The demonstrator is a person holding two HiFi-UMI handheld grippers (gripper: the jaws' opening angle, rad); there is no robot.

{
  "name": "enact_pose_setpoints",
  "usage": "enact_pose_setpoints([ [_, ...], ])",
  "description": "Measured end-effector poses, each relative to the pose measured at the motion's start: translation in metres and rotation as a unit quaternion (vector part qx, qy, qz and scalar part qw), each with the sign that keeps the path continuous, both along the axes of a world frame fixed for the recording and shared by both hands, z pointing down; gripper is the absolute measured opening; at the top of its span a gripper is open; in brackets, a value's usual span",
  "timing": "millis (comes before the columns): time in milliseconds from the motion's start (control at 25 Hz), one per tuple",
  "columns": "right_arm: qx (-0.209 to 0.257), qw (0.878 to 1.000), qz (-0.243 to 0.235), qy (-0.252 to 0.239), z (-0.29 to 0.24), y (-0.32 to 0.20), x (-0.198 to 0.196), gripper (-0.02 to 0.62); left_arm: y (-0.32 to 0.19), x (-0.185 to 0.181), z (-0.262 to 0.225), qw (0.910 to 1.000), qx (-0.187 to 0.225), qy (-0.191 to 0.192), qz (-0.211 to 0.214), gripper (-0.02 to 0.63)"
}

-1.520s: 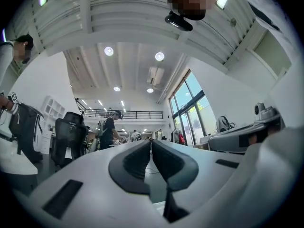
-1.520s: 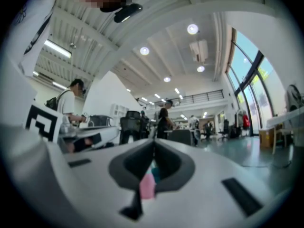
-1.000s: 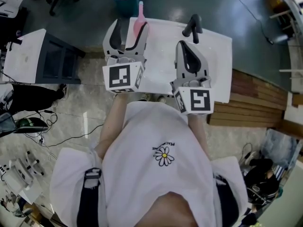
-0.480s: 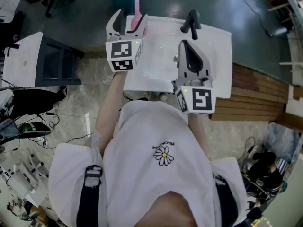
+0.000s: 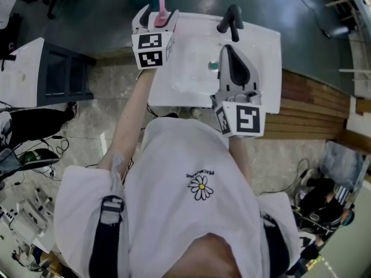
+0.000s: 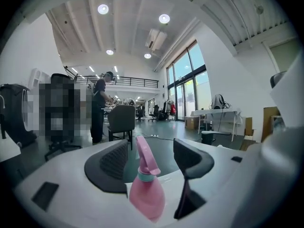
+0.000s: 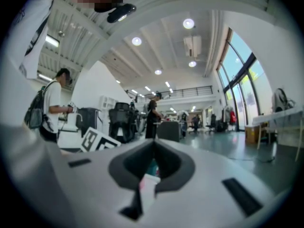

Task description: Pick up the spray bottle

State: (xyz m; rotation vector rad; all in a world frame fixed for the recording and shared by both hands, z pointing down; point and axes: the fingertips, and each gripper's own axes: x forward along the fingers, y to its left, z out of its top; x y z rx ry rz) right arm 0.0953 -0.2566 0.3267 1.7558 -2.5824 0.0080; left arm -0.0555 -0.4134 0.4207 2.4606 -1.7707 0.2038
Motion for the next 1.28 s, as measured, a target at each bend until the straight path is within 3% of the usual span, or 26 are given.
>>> enact_pose_setpoints([
  [640,-0.025,0.999,0.023,0.004,0.012,0.004,0.009,0.029,-0.026,0.001,0.051,0.996,-0.082,0.034,-0.01,0.304],
  [1000,-0.023,0.999,0.024,0.003,0.01,0.005,0.012,0.029,-0.028,-0.004,0.076,0.994,-0.107,0.015,-0.018,0.234],
  [1280,-0.027,0.999,0.025,0.004,0.012,0.007,0.012,0.029,-0.029,-0.005,0.077,0.9946,-0.1,0.022,-0.017,0.219],
])
